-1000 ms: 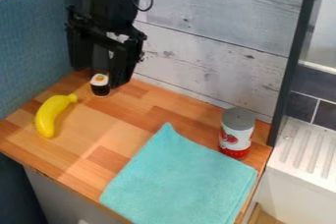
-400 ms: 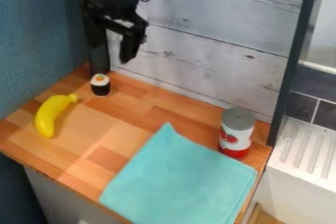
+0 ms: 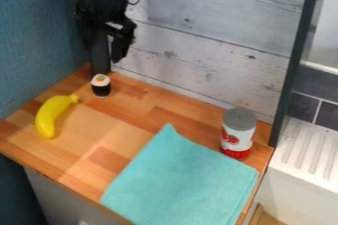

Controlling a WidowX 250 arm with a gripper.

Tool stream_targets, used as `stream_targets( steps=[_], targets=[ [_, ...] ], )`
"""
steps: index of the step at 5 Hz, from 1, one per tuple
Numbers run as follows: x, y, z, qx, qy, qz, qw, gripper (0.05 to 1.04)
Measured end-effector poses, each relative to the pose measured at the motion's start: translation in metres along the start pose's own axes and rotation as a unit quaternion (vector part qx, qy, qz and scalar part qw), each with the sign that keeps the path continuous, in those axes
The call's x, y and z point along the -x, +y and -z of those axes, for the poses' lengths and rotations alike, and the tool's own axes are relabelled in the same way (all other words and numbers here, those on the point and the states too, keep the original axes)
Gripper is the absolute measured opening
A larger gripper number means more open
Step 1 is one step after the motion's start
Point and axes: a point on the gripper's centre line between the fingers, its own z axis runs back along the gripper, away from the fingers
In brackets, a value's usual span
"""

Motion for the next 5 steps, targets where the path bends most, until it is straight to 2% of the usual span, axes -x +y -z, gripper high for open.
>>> stream_targets(
  steps=[3,4,5],
  targets=[
    [-0.003,0.027,0.036,0.009,0.037,-0.036,0.9986,1.0],
    [-0.006,0.021,0.048,0.027,0.039,-0.032,0.9983,1.0],
    [-0.009,0.018,0.055,0.058,0.029,-0.036,0.9973,1.0]
  ],
)
